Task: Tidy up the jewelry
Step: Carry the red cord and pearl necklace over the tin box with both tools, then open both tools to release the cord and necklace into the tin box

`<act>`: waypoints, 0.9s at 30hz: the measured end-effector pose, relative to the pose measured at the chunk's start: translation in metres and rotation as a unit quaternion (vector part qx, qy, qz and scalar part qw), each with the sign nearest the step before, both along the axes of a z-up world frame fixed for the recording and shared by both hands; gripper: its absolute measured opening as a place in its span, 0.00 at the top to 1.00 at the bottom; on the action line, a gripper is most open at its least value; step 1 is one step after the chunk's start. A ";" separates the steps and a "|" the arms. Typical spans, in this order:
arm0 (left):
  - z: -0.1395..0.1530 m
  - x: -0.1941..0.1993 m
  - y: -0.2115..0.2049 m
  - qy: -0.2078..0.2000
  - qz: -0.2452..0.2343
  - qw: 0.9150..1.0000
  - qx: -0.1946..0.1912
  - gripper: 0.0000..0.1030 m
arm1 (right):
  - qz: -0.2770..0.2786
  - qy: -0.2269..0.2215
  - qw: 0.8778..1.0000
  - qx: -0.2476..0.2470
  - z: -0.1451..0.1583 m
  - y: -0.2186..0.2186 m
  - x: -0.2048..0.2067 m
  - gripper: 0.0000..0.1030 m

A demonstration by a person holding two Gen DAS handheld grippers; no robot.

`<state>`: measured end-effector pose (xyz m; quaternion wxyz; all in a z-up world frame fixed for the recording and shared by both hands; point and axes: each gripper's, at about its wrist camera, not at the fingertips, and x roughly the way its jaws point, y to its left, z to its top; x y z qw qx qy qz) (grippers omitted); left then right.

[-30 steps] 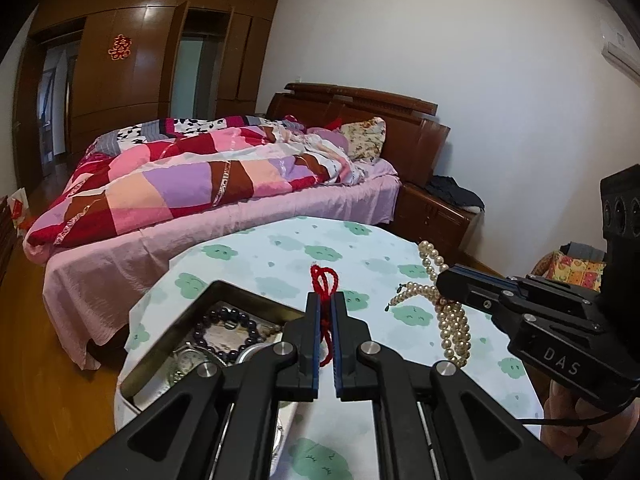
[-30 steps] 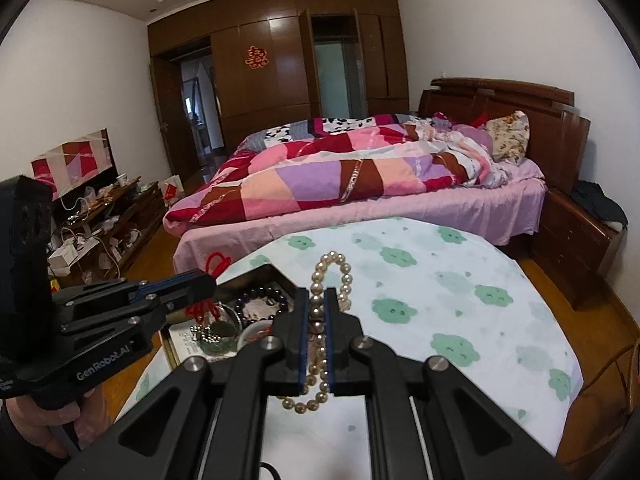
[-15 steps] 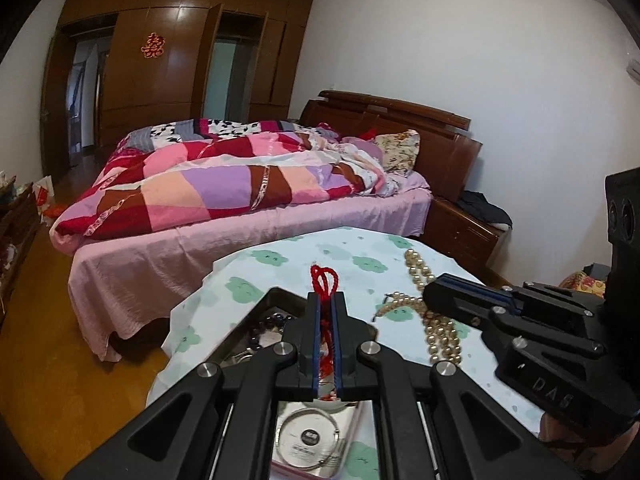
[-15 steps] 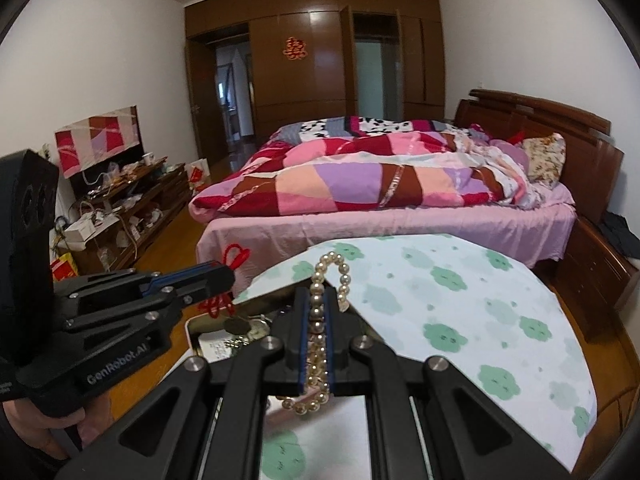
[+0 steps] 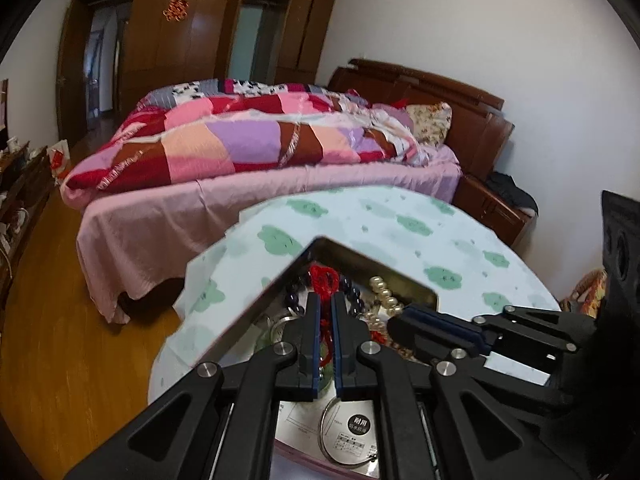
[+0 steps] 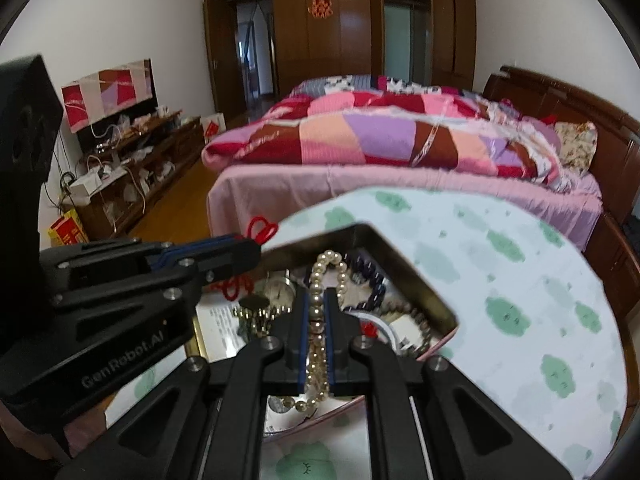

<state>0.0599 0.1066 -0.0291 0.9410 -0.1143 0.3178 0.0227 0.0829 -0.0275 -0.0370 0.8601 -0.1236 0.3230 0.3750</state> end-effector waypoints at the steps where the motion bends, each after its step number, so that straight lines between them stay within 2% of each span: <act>1: -0.004 0.002 0.000 0.007 0.002 1.000 0.000 0.96 | -0.002 0.005 1.000 -0.006 -0.005 0.000 0.002 0.91; 7: -0.027 0.009 0.001 0.039 0.000 0.999 -0.012 0.95 | -0.004 0.032 0.999 -0.024 -0.019 0.000 0.006 0.91; 9: -0.030 0.010 0.001 0.042 0.001 0.999 -0.016 0.94 | -0.005 0.028 0.999 -0.020 -0.018 -0.003 0.005 0.90; 12: -0.028 0.010 0.000 0.043 0.005 0.999 -0.012 0.90 | -0.009 0.026 0.999 -0.017 -0.014 -0.009 0.003 0.67; 13: -0.026 0.009 0.000 0.040 0.010 0.999 -0.009 0.82 | -0.016 0.020 1.000 -0.017 -0.012 -0.010 0.004 0.62; 14: -0.022 0.007 0.001 0.036 0.018 0.999 -0.005 0.67 | -0.025 0.015 0.999 -0.017 -0.009 -0.014 0.003 0.56; 15: -0.020 0.005 0.002 0.031 0.029 0.999 -0.002 0.57 | -0.033 0.012 0.999 -0.015 -0.007 -0.018 0.003 0.54; 16: -0.016 0.002 0.004 0.023 0.038 0.999 0.000 0.38 | -0.042 0.009 0.999 -0.013 -0.003 -0.023 0.003 0.49; 17: -0.013 -0.002 0.006 0.010 0.045 0.999 -0.004 0.28 | -0.053 0.006 0.999 -0.012 -0.001 -0.028 0.003 0.43; 20: -0.001 -0.009 0.013 -0.012 0.051 0.998 -0.022 0.28 | -0.084 -0.007 0.996 -0.006 0.012 -0.047 0.001 0.40; 22: 0.006 -0.012 0.015 -0.020 0.056 0.998 -0.019 0.28 | -0.098 -0.014 0.995 0.004 0.022 -0.058 -0.003 0.39; 25: 0.018 -0.017 0.015 -0.035 0.064 0.997 -0.007 0.28 | -0.117 -0.036 0.992 0.017 0.038 -0.069 -0.009 0.30; 27: 0.024 -0.020 0.016 -0.044 0.068 0.997 -0.007 0.28 | -0.121 -0.047 0.991 0.023 0.043 -0.072 -0.012 0.28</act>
